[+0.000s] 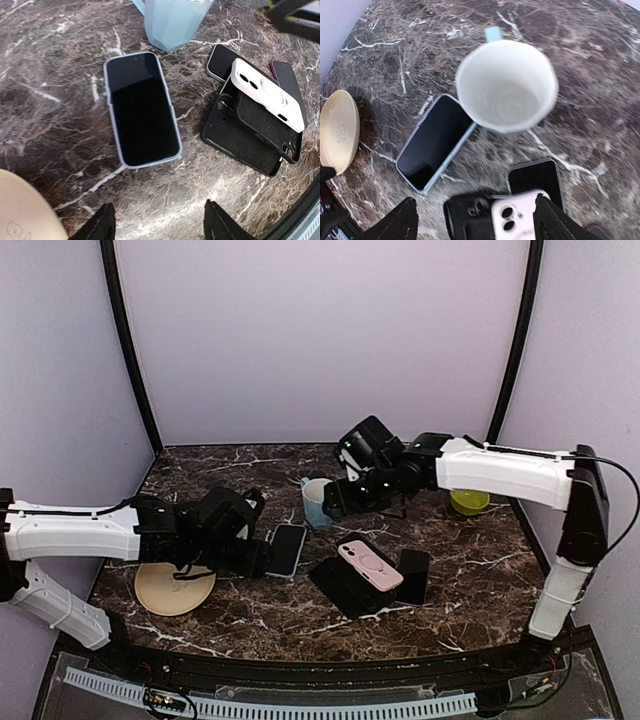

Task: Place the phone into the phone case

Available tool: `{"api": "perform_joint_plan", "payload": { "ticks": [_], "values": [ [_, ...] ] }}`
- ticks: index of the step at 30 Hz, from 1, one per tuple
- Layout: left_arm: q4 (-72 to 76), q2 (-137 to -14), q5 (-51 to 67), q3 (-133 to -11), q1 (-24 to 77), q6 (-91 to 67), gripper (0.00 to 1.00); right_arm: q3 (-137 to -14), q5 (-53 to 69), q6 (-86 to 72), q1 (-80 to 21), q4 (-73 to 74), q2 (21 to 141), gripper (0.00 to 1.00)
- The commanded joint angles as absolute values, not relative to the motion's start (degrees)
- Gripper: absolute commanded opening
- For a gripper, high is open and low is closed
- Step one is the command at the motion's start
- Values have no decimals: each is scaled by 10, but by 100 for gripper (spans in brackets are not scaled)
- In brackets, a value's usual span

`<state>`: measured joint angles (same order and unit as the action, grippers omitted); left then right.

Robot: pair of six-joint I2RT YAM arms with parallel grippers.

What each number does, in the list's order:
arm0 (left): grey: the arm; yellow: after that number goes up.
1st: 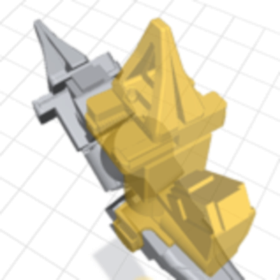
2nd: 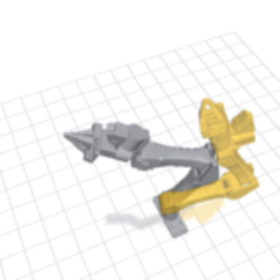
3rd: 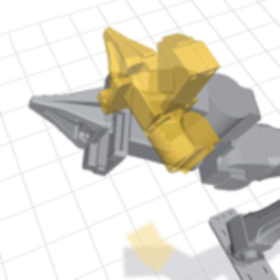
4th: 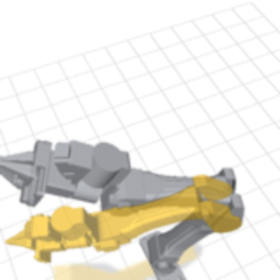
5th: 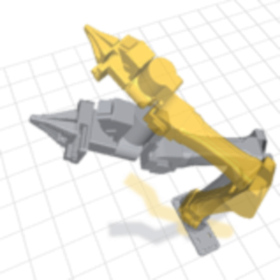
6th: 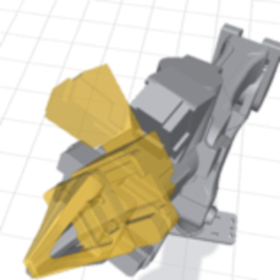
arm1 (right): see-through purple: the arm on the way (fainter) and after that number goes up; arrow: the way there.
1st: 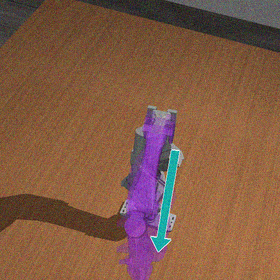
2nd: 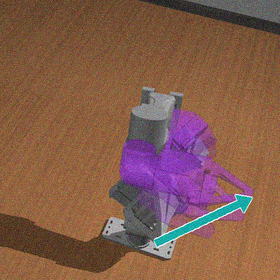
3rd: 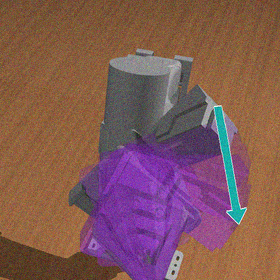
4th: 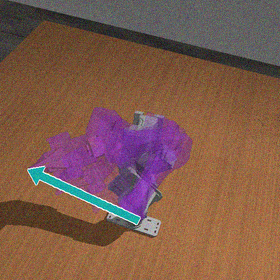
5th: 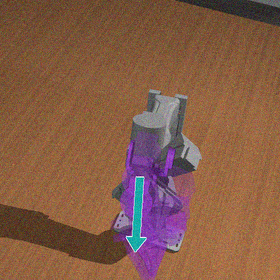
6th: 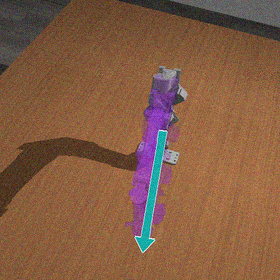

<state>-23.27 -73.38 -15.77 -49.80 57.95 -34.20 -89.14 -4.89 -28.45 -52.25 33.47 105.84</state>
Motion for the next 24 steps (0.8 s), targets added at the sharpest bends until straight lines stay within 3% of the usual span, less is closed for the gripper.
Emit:
{"api": "perform_joint_plan", "payload": {
  "ticks": [1, 5, 14, 20, 24],
  "values": [
    [-164, -830, -78, -549, 581, -286, 55, -774, -128, -302, -530, 378, 949, 77],
    [-124, -918, -11, -602, 582, -245, 47, -679, -101, -337, -557, 334, 862, 72],
    [-189, -1106, 10, -728, 571, -194, 52, -579, -121, -399, -573, 339, 758, 70],
    [-204, -1121, 7, -738, 566, -198, 46, -573, -119, -398, -594, 342, 752, 69],
    [-207, -1121, -15, -733, 566, -198, 49, -584, -128, -389, -631, 339, 762, 69]
  ]
}}
